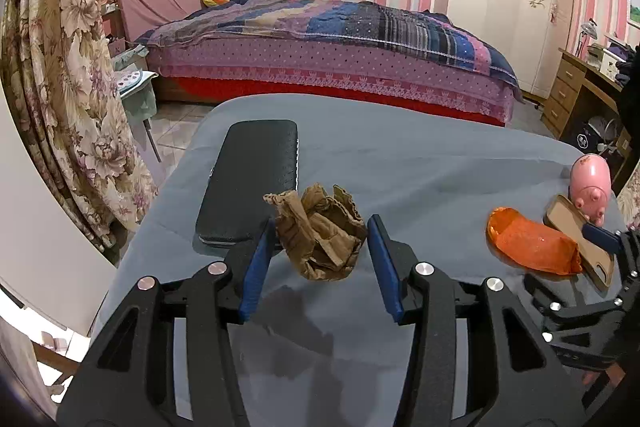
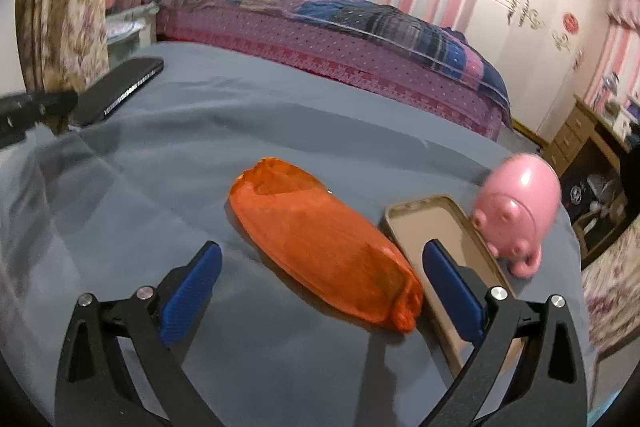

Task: Collect trash
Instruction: 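Grasp the orange mesh bag with the right tool while the left tool holds the paper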

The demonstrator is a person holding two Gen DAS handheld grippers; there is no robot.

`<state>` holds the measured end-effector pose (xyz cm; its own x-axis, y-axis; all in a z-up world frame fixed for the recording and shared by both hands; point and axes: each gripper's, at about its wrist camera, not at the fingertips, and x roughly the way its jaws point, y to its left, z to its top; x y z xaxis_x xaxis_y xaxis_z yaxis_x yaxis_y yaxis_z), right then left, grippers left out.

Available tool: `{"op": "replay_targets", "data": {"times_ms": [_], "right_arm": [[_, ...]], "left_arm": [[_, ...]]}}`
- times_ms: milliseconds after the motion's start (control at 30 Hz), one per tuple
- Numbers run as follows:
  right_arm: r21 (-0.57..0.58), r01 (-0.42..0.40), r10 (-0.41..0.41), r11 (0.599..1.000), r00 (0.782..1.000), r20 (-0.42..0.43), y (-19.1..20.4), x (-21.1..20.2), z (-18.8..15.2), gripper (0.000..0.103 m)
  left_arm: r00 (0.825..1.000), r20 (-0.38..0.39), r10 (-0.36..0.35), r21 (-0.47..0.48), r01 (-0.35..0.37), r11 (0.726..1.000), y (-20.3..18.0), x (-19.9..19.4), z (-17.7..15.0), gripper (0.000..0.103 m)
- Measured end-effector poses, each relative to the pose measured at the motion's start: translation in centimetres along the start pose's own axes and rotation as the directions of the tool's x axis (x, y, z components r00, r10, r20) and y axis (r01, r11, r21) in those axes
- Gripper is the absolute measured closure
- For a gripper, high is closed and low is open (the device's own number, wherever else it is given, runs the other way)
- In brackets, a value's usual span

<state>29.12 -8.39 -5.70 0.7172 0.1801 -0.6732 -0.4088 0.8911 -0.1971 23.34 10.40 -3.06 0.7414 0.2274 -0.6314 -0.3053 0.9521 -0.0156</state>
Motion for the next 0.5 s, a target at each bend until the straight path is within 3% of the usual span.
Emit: {"op": "replay_targets", "data": {"times_ms": [67,133,367,500], "right_arm": [[-0.010,0.006,-0.007,1.000,1.000,-0.020,0.2,0.9,0.3,0.006],[0.005,-0.005,0.005,1.000,0.999,-0.052,-0.1,1.7,0.5,0.016],[0.041,-0.042,0.045,0.998,0.996,-0.074,-0.9,2.4,0.5,0.028],[0.053,-0.050,0.054,0.997,0.996,-0.066,-1.2,2.6,0.5,0.046]], "left_arm": [[1.000,-0.003,0.003,0.008,-0.003,1.000,-0.2,0.2,0.0,0.056],[1.000,-0.006,-0.001,0.008,0.001,1.000,-0.3,0.3,0.0,0.056],[1.000,-0.019,-0.006,0.008,0.006,1.000,-0.6,0.8,-0.1,0.056],[1.000,-0.016,-0.009,0.007,0.009,1.000,-0.6,0.8,-0.1,0.056]]}}
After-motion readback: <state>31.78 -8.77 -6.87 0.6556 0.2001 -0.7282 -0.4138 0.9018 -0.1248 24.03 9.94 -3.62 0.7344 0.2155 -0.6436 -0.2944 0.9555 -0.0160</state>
